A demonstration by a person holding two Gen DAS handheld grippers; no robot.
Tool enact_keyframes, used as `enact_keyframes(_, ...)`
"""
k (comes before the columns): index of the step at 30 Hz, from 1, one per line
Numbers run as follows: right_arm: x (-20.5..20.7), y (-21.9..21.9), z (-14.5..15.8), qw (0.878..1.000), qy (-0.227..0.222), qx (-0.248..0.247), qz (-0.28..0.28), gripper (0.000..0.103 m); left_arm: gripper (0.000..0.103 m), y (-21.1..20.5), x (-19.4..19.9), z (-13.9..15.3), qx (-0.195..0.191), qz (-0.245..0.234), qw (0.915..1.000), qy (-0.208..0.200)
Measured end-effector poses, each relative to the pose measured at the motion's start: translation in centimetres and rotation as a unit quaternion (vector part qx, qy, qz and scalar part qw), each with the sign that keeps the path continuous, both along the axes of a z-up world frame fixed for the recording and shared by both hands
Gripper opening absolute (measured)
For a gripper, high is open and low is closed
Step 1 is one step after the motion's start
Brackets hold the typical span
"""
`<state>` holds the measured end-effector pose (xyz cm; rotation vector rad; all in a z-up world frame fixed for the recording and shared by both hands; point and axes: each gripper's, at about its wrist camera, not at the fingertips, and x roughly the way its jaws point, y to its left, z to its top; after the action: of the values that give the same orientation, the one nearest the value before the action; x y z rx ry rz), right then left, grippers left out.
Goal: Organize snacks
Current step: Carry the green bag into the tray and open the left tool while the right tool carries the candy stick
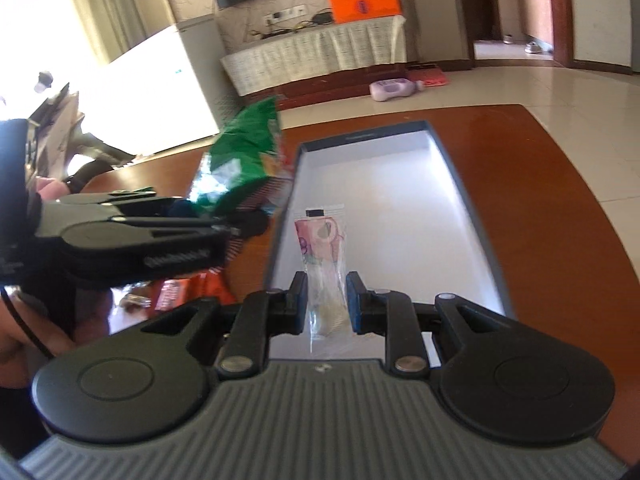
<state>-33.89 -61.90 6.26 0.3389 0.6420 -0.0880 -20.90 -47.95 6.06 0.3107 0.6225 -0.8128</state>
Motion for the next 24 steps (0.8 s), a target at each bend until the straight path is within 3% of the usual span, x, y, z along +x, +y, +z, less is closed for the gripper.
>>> enact_keyframes(5,0.8,-0.8,-0.7,0.999,0.021,-0.025,-0.021,0.024,0.045,-5.4,0.9,-2.0,0.011,-0.023,0.9995,0.020)
enact_keyframes(11,1.6,-1.4,-1.3,0.998,0.032,-0.043,-0.026,0.024,0.045,-10.3,3.6,-4.3,0.031,-0.022,0.9991,0.017)
enact_keyframes(19,1.8,-1.7,-2.0,0.997,0.046,-0.054,-0.026,0.023,0.045,-12.8,6.6,-6.0,0.038,-0.014,0.9991,0.008)
enact_keyframes(24,1.4,-1.2,-2.3,0.997,0.051,-0.057,-0.024,0.023,0.045,-12.3,7.8,-6.1,0.034,-0.011,0.9993,0.011)
